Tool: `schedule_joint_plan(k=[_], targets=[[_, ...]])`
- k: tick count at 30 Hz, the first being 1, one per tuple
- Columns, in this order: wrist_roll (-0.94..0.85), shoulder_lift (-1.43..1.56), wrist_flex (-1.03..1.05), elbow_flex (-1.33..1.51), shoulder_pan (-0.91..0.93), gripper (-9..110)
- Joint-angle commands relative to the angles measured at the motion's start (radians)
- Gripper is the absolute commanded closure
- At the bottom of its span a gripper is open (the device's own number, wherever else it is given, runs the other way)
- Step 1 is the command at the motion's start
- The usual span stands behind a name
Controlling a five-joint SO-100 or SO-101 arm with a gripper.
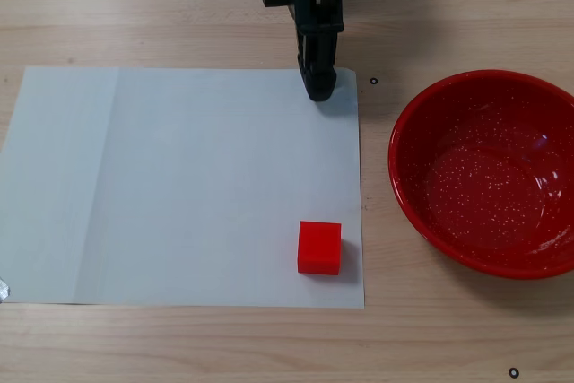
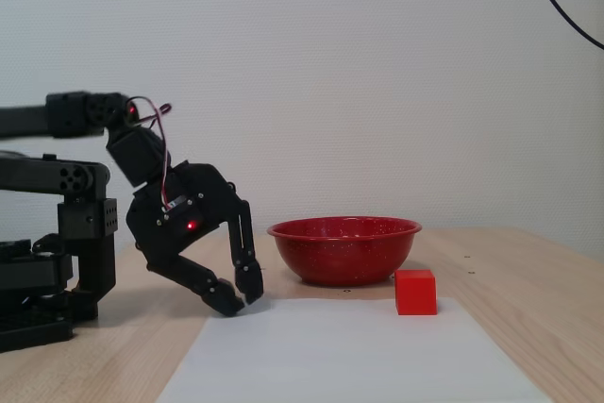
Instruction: Grasp the red cube and put it in the red bowl.
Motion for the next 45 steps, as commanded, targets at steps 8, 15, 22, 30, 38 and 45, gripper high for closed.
schedule_joint_plan(k=[8,15,22,30,38,45], targets=[[-0.031,-0.373,0.084,-0.488,0.008,101],[-0.035,-0.621,0.149,-0.785,-0.009,101],[-0.014,-0.808,0.199,-0.986,-0.015,101],[0.000,-1.011,0.261,-1.197,-0.029,101],[0.003,-1.244,0.341,-1.471,-0.031,101],[-0.011,-1.457,0.449,-1.741,-0.032,97]])
